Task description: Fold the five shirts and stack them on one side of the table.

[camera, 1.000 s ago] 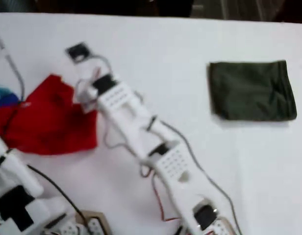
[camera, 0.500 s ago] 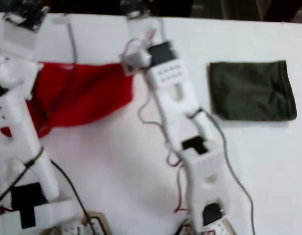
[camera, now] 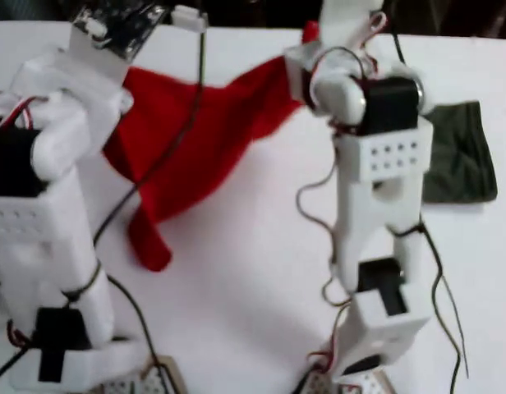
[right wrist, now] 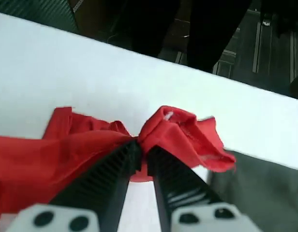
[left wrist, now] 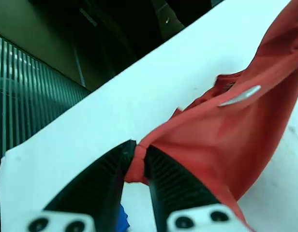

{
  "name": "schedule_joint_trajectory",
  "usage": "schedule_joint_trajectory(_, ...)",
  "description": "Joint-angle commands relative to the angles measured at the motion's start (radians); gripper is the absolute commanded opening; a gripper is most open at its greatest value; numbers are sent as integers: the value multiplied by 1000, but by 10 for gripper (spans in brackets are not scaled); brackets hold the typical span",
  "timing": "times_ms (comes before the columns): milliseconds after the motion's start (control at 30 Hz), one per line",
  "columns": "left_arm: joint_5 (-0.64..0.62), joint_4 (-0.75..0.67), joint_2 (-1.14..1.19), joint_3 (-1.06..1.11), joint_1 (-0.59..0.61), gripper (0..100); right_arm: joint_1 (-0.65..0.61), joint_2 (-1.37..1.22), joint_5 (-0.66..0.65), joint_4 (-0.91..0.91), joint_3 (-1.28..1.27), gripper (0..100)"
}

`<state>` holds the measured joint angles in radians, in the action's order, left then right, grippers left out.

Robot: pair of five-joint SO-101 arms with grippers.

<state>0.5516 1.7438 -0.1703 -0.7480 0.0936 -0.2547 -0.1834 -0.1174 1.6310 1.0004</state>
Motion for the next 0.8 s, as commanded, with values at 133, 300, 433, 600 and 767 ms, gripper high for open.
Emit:
schedule_joint_trajectory(133, -3, 14, -44, 303, -5, 26, -8, 62, -9, 137, -64, 19)
schedule_joint_trajectory(300, 2, 11, -38, 535, 52, 26, -5, 82, -11, 136, -368, 19)
schedule_joint_trajectory(433, 3, -18, -37, 739, 78, 26, -8, 105, -11, 84, -598, 19)
schedule_joint_trajectory(600, 3, -137, -38, 990, 74, 26, -2, 206, -11, -19, -861, 19)
schedule_joint_trajectory(767, 3, -222, -43, 1147, 75, 26, -4, 349, -12, -154, -1172, 19)
